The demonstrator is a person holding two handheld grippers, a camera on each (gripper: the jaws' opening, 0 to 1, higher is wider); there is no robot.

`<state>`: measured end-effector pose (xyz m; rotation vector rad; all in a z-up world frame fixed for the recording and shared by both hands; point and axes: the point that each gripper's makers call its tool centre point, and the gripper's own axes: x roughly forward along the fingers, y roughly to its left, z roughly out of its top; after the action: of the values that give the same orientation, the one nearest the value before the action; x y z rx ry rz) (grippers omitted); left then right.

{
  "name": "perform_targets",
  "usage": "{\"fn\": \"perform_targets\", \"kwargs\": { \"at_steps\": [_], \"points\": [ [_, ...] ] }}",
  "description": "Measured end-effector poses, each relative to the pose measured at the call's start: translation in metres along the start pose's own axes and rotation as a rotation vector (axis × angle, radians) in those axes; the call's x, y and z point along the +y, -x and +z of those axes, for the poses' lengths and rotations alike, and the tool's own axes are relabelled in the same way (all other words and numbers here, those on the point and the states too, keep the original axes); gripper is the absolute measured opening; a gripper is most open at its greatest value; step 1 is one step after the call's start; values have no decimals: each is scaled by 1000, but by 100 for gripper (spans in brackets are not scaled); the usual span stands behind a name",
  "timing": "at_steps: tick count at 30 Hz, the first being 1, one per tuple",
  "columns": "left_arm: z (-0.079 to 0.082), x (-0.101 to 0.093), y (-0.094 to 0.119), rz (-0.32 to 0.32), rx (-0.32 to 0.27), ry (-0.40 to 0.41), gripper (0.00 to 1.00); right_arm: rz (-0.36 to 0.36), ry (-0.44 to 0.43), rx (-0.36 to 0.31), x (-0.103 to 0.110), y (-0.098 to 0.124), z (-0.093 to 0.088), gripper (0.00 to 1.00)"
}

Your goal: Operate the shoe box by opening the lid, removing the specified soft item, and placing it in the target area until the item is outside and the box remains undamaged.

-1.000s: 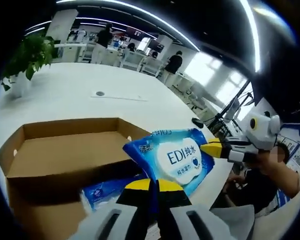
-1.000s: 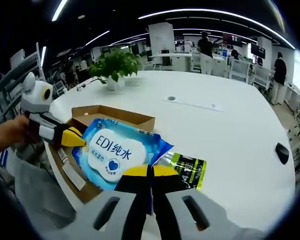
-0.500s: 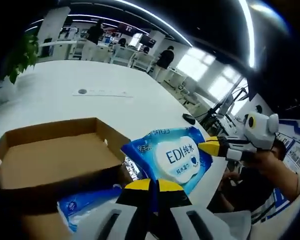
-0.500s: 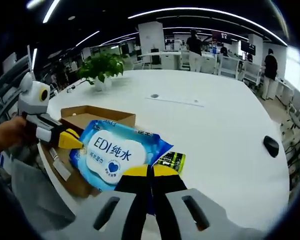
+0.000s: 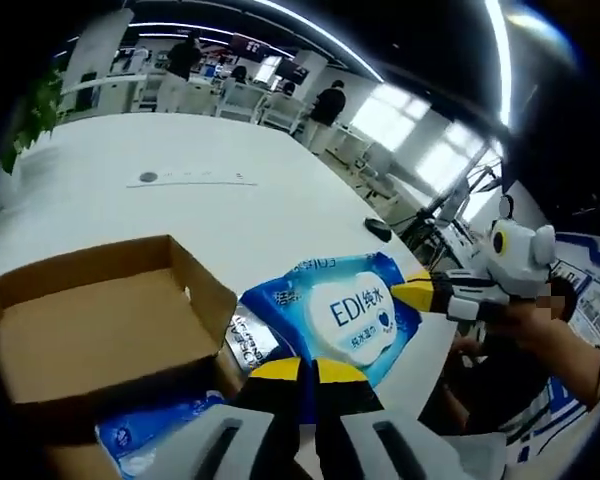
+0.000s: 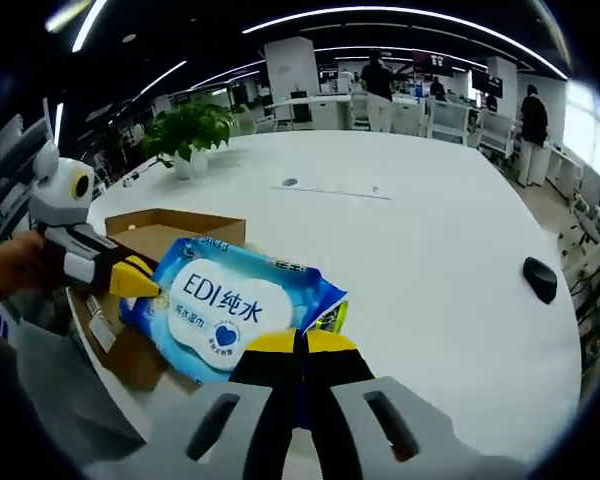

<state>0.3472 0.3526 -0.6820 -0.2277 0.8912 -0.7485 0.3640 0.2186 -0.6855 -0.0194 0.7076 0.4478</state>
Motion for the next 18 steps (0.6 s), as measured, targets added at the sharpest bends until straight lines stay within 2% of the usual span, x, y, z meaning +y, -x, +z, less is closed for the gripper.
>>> {"fn": "perform_targets", "kwargs": {
  "at_steps": [10,14,18],
  "points": [
    [-4,11,-22,62,82,-67,1,17,11,50,-12,-26,-15,0],
    [-8,16,-27,76,116,-64,1,36,1,61,-15,-36,-20,0],
    [-6,19,-29,92,119,-61,1,55,-2,78,-16,-48,-24,0]
  ]
}}
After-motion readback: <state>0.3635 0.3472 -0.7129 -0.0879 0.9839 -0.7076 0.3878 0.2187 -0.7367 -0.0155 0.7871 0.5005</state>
